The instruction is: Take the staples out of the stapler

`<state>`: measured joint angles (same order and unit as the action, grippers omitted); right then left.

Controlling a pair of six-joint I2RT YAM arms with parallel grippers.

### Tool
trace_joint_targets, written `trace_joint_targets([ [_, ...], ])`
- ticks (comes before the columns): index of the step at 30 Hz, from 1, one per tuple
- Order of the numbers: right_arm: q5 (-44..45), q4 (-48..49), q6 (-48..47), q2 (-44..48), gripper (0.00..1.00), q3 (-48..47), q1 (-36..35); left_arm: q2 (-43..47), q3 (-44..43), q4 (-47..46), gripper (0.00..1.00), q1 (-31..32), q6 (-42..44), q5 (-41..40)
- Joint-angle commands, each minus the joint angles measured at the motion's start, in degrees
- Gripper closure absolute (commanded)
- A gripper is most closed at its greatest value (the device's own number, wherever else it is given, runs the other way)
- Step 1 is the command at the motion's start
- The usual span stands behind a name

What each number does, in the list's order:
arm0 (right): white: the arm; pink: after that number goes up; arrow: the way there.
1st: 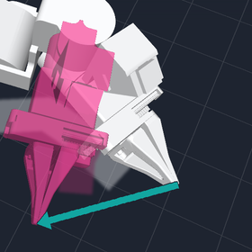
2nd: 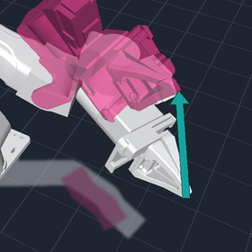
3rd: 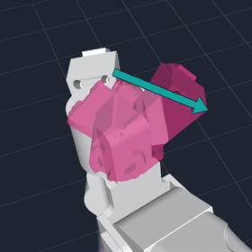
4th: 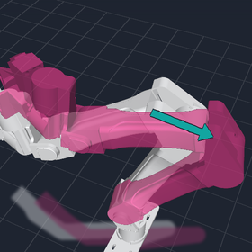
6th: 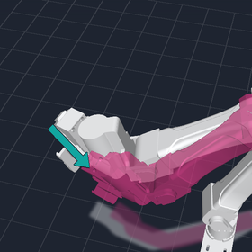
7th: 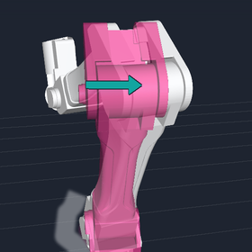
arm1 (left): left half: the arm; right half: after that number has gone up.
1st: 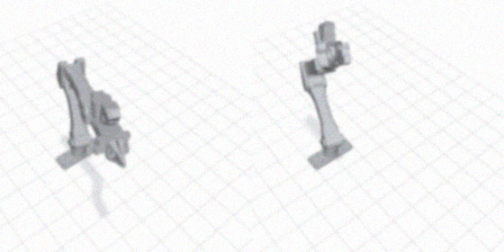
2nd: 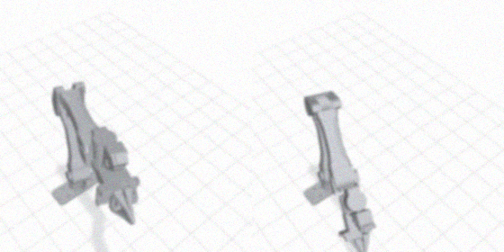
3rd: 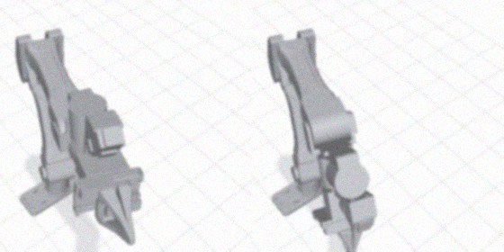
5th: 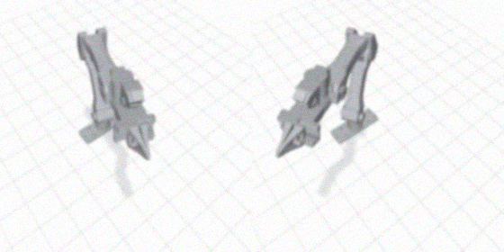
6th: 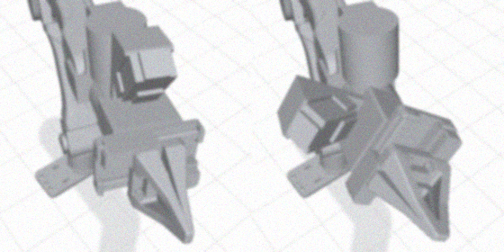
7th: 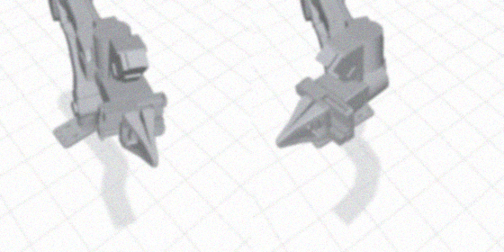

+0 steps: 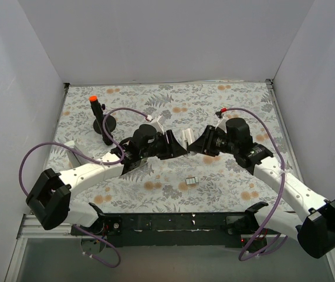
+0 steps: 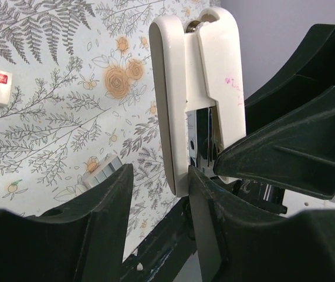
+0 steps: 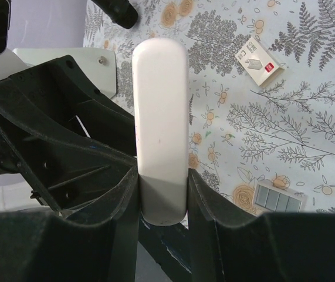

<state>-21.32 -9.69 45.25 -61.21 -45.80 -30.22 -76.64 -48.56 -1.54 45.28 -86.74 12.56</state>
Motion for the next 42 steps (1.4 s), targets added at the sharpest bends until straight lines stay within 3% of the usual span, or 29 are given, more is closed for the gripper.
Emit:
trace_joint_targets([
  [1, -1.2, 4.8, 0.7, 1.8, 0.99, 0.8, -1.7, -1.0, -2.5, 0.0, 0.59, 1.6, 0.5, -2.4],
  [6, 0.7, 4.6, 0.8, 0.7, 0.99, 1.5, -2.9, -3.4, -4.4, 1.2, 0.57, 3.2, 1.8, -3.1],
  [7, 0.9, 4.7, 0.9, 0.7, 0.99, 1.5, -3.4, -4.1, -4.6, 1.2, 0.67, 3.4, 1.7, -3.6],
  [13, 0.4, 5.6, 0.5, -0.4, 0.99, 1.7, -4.0, -6.2, -5.2, 0.9, 0.99, 3.7, 1.0, 0.0],
  [16, 0.1, 4.7, -1.1, -0.8, 0.96, 0.9, -4.0, -5.5, -4.8, 0.1, 1.00, 3.7, -0.2, 1.0],
  [20, 3.0, -0.1, -4.7, -0.7, 0.48, -1.3, -4.0, -3.7, -4.6, 0.7, 1.00, 3.7, -3.2, 0.9],
  [24, 5.9, -1.7, -6.5, 2.1, 0.33, -1.4, -4.1, -2.3, -4.2, -0.2, 1.00, 3.7, -6.7, 0.4],
  [28, 4.9, 4.8, -10.4, 4.5, 0.31, 1.2, -4.4, -1.6, -4.2, -0.7, 1.00, 3.7, -12.7, -1.1],
  [33, 9.2, 4.6, -15.1, 5.9, 0.34, 0.7, -5.0, -1.5, -5.1, 1.2, 1.00, 3.6, -22.0, -2.4],
  [42, 15.9, 2.0, -15.6, 7.8, 0.43, 0.9, -6.8, 0.5, -4.8, 3.3, 1.00, 3.6, -28.0, -6.3],
])
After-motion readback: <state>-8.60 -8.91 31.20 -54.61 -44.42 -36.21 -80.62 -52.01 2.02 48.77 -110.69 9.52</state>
